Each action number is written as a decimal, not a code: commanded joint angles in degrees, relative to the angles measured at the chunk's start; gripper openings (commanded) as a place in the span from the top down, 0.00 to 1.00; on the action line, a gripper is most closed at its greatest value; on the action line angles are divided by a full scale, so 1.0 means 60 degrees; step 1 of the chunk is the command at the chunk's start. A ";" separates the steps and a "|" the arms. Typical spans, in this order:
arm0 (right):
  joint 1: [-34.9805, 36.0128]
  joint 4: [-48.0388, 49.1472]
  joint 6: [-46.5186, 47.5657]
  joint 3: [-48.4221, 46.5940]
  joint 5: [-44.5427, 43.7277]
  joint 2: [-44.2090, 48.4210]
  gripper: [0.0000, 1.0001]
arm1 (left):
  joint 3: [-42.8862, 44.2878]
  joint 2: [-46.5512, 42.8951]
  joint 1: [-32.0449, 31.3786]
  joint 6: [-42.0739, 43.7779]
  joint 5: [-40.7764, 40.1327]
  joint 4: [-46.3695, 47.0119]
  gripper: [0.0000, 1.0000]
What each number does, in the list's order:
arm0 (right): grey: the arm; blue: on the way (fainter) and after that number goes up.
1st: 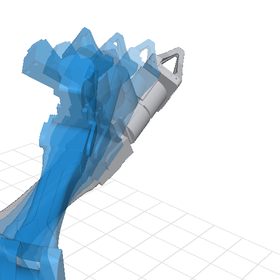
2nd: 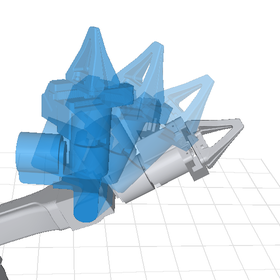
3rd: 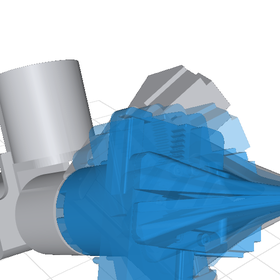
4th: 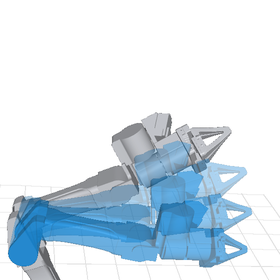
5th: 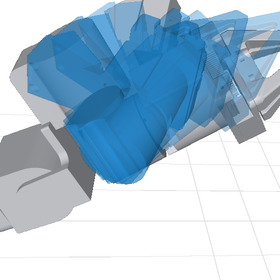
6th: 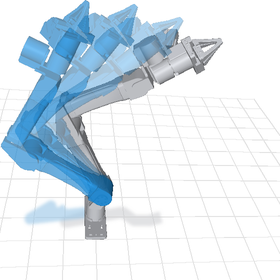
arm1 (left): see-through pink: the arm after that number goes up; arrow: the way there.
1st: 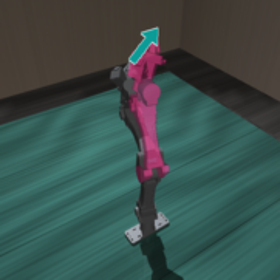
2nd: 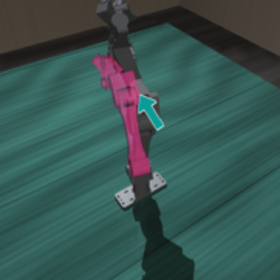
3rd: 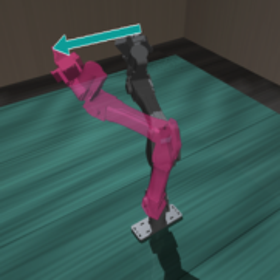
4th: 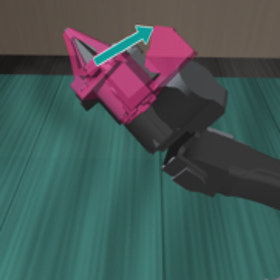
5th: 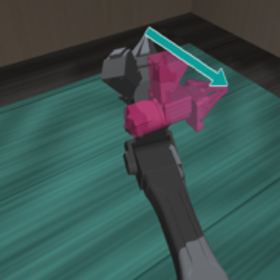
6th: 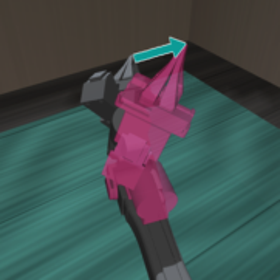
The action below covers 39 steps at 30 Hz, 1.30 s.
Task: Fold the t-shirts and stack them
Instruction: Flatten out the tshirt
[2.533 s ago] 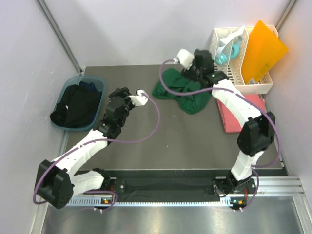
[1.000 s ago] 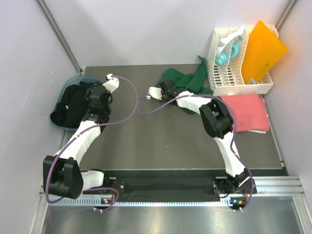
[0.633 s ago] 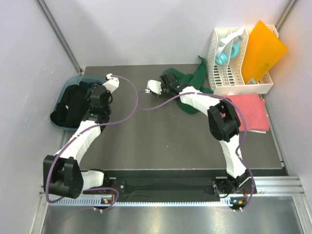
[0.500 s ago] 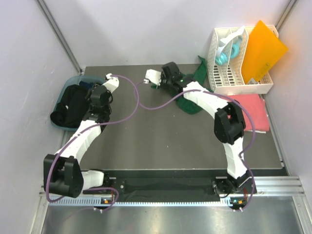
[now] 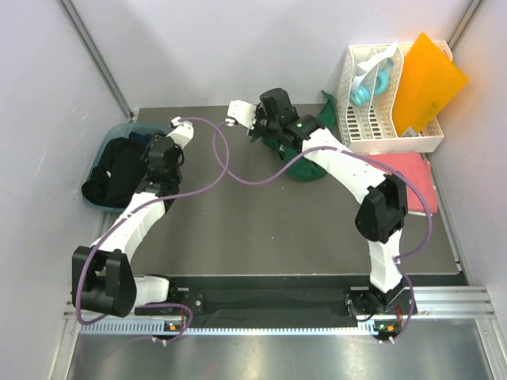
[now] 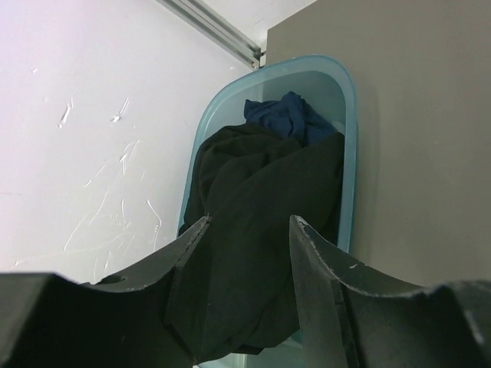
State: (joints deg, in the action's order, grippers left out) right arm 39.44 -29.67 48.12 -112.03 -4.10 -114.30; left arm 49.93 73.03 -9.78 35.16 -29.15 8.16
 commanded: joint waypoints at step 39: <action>0.0490 0.7468 0.4623 0.0096 -0.4560 0.1873 1.00 | 0.1126 0.0747 0.0033 -0.1128 -0.1280 0.0837 0.60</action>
State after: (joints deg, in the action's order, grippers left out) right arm 51.18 16.36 77.58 -114.43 -26.35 -96.07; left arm 54.43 77.43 -9.74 28.60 -35.70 11.84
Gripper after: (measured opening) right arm 0.006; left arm 0.404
